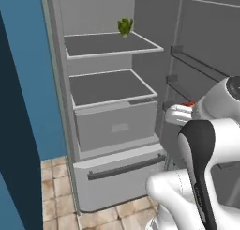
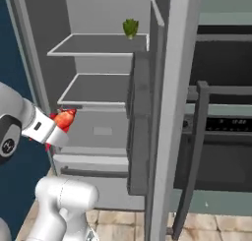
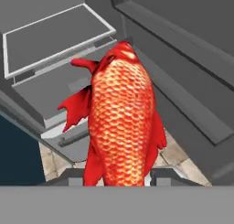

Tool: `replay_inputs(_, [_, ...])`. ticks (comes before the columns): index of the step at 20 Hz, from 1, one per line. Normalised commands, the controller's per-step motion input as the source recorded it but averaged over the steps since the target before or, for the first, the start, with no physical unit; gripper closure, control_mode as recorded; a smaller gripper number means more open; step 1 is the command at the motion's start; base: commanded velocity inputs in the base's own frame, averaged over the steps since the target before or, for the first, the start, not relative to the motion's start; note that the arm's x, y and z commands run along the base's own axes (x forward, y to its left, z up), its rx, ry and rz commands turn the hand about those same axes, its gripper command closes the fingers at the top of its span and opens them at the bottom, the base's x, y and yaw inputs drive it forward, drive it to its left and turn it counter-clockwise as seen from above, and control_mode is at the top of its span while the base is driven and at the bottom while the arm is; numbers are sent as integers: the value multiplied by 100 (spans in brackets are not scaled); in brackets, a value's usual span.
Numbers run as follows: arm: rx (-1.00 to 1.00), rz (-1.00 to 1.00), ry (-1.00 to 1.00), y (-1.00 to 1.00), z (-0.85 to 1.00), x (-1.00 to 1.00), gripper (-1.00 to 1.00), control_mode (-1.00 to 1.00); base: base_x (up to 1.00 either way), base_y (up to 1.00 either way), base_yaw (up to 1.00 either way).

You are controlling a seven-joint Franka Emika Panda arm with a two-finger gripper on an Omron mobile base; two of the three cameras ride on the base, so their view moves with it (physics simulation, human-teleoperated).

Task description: Take the fish out of the fridge, briefly rinse it in the sink, and place it on the tray next to the sink.

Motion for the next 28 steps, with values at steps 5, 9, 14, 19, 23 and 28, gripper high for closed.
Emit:
replay_inputs(5, [0, 0, 0, 0, 0, 0, 100, 100, -100, 66, -72])
replay_inputs(9, [0, 0, 0, 0, 0, 0, 100, 100, -100, 72, -72])
replay_inputs(14, [0, 0, 0, 0, 0, 0, 100, 100, -100, 67, -72])
replay_inputs(19, [0, 0, 0, 0, 0, 0, 100, 100, -75, 28, -90])
replay_inputs(23, [0, 0, 0, 0, 0, 0, 100, 100, -57, 17, -96])
replay_inputs(28, [0, 0, 0, 0, 0, 0, 100, 100, -47, 14, -97])
